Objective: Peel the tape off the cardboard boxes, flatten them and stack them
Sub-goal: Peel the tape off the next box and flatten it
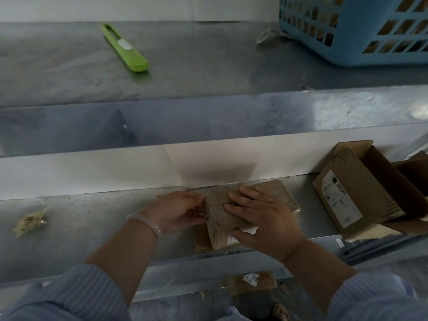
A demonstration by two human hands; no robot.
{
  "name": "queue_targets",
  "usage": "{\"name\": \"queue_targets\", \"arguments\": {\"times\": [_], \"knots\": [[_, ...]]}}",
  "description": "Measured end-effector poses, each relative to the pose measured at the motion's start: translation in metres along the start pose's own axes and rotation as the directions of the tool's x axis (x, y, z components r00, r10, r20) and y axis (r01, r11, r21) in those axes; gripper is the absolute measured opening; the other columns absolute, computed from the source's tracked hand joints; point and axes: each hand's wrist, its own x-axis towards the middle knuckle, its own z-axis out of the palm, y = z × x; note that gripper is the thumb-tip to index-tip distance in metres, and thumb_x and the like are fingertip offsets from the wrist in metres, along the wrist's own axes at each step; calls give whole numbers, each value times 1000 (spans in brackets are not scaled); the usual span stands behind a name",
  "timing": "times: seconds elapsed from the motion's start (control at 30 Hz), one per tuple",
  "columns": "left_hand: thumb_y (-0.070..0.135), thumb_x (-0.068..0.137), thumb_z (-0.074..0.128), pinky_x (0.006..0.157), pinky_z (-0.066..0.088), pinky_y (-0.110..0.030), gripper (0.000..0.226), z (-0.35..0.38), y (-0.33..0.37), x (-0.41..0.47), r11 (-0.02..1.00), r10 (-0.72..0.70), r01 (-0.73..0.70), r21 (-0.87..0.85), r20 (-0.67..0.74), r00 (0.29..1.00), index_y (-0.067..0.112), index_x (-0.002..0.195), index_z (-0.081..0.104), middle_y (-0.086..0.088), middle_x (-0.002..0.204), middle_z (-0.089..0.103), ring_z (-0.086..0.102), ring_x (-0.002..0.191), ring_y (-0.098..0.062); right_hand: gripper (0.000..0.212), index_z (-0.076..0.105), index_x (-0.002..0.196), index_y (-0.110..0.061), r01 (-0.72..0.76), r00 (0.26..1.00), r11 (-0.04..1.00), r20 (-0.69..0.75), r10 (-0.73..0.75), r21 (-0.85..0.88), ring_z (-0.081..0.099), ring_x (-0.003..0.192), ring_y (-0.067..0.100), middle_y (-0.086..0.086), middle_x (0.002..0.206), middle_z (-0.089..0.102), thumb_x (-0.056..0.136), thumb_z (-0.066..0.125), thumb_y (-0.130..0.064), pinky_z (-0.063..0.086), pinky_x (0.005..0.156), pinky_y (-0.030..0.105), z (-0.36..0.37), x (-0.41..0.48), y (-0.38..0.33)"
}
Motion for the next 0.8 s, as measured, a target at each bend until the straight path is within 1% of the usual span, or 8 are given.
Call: {"name": "queue_targets", "arguments": {"times": [0.17, 0.33, 0.4, 0.47, 0.53, 0.6, 0.67, 0.8], "knots": [[1, 93, 51, 68, 59, -26, 17, -8, 0, 0, 997, 16, -17, 78, 20, 1000, 0, 95, 68, -10, 78, 66, 66, 73, -16, 50, 69, 120, -33, 37, 999, 999, -4, -37, 25, 47, 133, 6, -14, 134, 59, 76, 69, -58, 42, 109, 41, -3, -1, 0], [-1, 90, 58, 60, 57, -26, 9, -7, -8, 7, 992, 61, -47, 118, -114, 992, 3, 88, 66, -11, 74, 63, 65, 68, -16, 50, 69, 120, -33, 38, 999, 999, -1, -38, 30, 47, 133, 6, -14, 134, 58, 76, 70, -58, 42, 108, 41, -3, 0, -1], [1, 90, 61, 62, 58, -27, 9, -5, -12, 12, 969, 109, -68, 236, -169, 979, 6, 85, 66, -10, 75, 65, 65, 68, -15, 50, 69, 120, -33, 38, 999, 999, 2, -38, 26, 47, 133, 6, -14, 134, 59, 76, 71, -57, 42, 108, 41, -3, 0, -1], [9, 89, 65, 70, 58, -31, 7, -6, -15, 19, 800, 294, -99, 592, -243, 924, 11, 83, 68, -8, 81, 67, 65, 74, -16, 51, 69, 119, -33, 43, 999, 999, 0, -43, 20, 48, 132, 7, -13, 134, 59, 75, 71, -57, 42, 109, 41, -3, 0, -1], [18, 86, 69, 72, 52, -26, 4, -6, -12, 21, 620, 494, -107, 777, -281, 823, 15, 84, 70, 1, 79, 67, 62, 74, -13, 51, 69, 119, -32, 51, 999, 999, 0, -51, 10, 48, 132, 7, -13, 133, 59, 75, 71, -57, 41, 109, 40, -3, -1, -1], [20, 84, 73, 65, 44, -10, 4, -6, -7, 17, 607, 566, -155, 780, -286, 774, 18, 86, 71, 10, 74, 64, 59, 69, -2, 51, 69, 120, -32, 54, 999, 999, 6, -54, 5, 47, 133, 7, -13, 134, 59, 76, 71, -58, 40, 110, 39, -3, -1, 0], [21, 79, 78, 59, 40, -2, 9, -9, -4, 13, 611, 576, -184, 770, -273, 770, 23, 81, 69, 15, 74, 65, 59, 70, 2, 51, 69, 120, -32, 53, 999, 999, 6, -53, 5, 46, 134, 7, -13, 134, 59, 76, 70, -58, 39, 110, 39, -2, 0, 1], [23, 73, 82, 58, 40, -12, 21, -24, -7, 4, 602, 624, -144, 785, -350, 698, 26, 70, 62, 10, 71, 65, 59, 65, -4, 51, 68, 122, -31, 57, 998, 998, 7, -57, 15, 47, 134, 8, -12, 135, 58, 78, 70, -57, 40, 110, 40, -1, 1, 1]]}}
